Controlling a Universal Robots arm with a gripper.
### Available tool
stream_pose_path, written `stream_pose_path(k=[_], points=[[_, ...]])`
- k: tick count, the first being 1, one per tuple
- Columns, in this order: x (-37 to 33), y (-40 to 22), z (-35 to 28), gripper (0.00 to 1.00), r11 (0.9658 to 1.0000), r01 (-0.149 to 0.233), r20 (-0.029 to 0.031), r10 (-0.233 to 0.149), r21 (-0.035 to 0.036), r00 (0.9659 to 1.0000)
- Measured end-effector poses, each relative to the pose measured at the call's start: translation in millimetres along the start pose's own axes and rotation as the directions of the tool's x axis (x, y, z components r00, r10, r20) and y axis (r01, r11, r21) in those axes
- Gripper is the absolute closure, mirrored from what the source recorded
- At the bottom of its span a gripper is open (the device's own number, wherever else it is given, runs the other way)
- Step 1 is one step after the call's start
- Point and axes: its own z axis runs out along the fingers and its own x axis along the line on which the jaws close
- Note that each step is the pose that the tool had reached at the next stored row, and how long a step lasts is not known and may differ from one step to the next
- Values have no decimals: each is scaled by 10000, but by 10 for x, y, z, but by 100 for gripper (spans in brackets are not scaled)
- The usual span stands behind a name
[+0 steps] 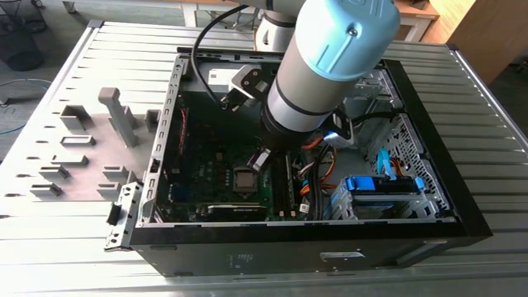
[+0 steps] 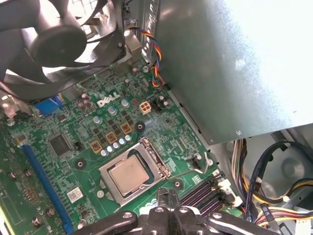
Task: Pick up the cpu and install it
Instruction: 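Close the cpu cover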
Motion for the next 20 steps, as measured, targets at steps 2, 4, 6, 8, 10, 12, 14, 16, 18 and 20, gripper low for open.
stream_pose_path(k=[2,4,6,8,10,12,14,16,18,20], points=[[6,28,10,89,10000,-10,-66,10,45,10000],[31,68,22,89,10000,-13,-107,14,75,9999],[60,108,32,89,10000,-17,-144,18,98,9999],[90,148,42,89,9999,-16,-177,19,121,9998],[115,165,47,89,9999,-11,-200,14,134,9998],[145,148,41,89,9999,-6,-220,10,148,9998],[179,127,33,89,9999,-7,-241,11,161,9997],[197,117,32,89,9999,-7,-256,11,170,9997],[198,116,33,89,9999,-6,-259,11,173,9997],[198,116,33,89,9998,-5,-260,9,173,9997]])
